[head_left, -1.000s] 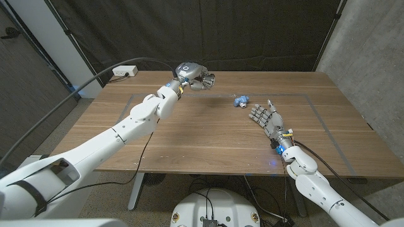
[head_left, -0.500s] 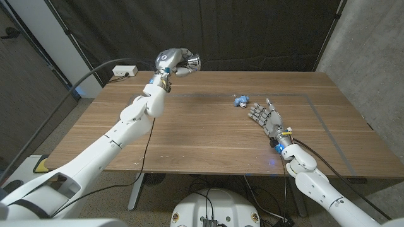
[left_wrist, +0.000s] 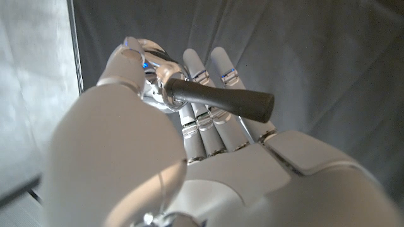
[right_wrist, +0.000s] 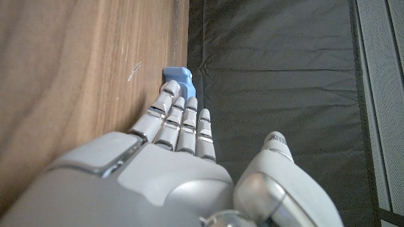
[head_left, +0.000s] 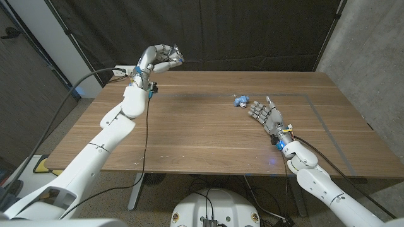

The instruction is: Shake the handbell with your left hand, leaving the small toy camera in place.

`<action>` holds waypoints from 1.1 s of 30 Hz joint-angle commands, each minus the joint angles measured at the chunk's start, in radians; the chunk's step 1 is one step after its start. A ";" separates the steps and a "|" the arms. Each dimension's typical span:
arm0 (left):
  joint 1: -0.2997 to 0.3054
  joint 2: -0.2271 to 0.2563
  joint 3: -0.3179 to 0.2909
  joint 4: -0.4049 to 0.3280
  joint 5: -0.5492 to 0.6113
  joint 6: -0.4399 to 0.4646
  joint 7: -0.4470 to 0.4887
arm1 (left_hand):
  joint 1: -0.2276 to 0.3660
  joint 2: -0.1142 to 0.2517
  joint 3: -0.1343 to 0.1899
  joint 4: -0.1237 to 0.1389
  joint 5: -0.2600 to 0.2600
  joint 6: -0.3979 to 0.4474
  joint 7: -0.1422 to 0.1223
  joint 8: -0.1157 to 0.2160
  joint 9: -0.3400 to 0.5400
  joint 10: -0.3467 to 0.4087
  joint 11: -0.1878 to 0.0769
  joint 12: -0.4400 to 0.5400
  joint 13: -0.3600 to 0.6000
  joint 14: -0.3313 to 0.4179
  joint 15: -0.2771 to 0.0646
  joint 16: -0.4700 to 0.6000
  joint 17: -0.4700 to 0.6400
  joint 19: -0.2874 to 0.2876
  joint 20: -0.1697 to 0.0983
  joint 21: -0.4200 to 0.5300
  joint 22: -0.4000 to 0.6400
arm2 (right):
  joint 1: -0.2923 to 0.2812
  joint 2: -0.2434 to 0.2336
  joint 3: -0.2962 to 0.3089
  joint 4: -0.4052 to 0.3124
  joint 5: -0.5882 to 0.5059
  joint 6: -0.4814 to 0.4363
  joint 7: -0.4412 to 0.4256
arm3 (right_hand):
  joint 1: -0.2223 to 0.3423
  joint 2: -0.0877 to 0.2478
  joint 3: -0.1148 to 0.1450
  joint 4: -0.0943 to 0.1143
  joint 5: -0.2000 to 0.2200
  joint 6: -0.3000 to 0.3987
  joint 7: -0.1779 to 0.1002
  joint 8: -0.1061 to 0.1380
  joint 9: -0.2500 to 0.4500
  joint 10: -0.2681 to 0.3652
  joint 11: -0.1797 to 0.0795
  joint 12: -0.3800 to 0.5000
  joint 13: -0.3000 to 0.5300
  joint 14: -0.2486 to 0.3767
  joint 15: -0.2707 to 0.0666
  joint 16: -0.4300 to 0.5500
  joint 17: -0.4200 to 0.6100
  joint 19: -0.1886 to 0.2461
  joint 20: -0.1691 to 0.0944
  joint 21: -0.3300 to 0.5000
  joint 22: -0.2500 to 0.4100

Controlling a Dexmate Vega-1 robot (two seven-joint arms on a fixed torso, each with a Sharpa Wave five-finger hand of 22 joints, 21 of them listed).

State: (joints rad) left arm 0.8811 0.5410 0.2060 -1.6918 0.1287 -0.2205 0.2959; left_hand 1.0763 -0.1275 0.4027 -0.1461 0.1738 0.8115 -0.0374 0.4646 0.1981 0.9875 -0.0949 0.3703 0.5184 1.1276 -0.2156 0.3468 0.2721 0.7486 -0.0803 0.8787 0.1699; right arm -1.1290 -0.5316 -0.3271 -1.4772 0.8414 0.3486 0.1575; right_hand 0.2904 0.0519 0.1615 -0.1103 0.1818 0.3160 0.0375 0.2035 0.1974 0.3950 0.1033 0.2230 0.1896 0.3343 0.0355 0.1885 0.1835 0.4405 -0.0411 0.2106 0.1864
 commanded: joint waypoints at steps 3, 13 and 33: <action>0.041 -0.004 -0.018 0.058 -0.405 -0.117 0.056 | 0.144 0.171 0.055 0.039 0.005 0.199 0.021 0.003 0.033 0.079 -0.084 -0.003 0.009 -0.004 -0.006 -0.008 0.006 0.010 -0.035 -0.005 0.001 | 0.040 -0.006 -0.001 0.038 0.016 -0.028 0.046 | -0.002 0.007 -0.003 -0.005 0.000 0.003 0.006 0.000 0.002 0.007 -0.009 -0.002 0.003 0.006 0.000 0.001 0.003 0.008 0.005 0.000 0.003; -0.100 0.122 0.205 -0.109 0.218 0.314 0.184 | 0.135 0.170 0.060 0.042 0.004 0.198 0.018 0.001 0.036 0.077 -0.087 -0.008 0.015 -0.026 -0.002 -0.022 0.010 0.005 -0.032 -0.016 -0.001 | 0.020 -0.006 0.005 0.030 0.011 -0.016 0.034 | -0.002 0.007 -0.003 -0.005 0.000 0.003 0.006 0.000 0.002 0.010 -0.010 -0.001 0.003 0.008 -0.002 0.002 0.003 0.010 0.005 0.001 0.003; -0.257 0.208 0.498 -0.183 0.848 0.670 -0.094 | 0.125 0.173 0.072 0.048 0.007 0.202 -0.012 -0.004 0.030 0.069 -0.105 -0.017 0.033 -0.052 -0.012 -0.037 0.018 -0.019 -0.041 -0.044 0.000 | 0.014 0.010 -0.008 0.024 -0.002 -0.007 0.021 | -0.002 0.008 -0.003 -0.005 0.000 0.004 0.007 0.000 0.002 0.011 -0.012 -0.001 0.003 0.012 -0.007 0.002 0.003 0.016 0.002 0.002 0.003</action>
State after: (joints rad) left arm 0.6606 0.7205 0.6119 -1.8430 0.3856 0.2819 0.2932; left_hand 1.0763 -0.1275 0.4107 -0.1541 0.1740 0.8115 -0.0374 0.4560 0.2022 0.9729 -0.1095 0.3548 0.5461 1.0676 -0.1856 0.3057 0.2850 0.7315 -0.0749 0.8427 0.1675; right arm -1.1134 -0.5301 -0.3283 -1.4482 0.8529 0.3310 0.1900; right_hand 0.2904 0.0519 0.1573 -0.1145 0.1818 0.3160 0.0375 0.2035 0.1974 0.4005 0.0978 0.2231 0.1896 0.3383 0.0316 0.1885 0.1835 0.4443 -0.0374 0.2111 0.1863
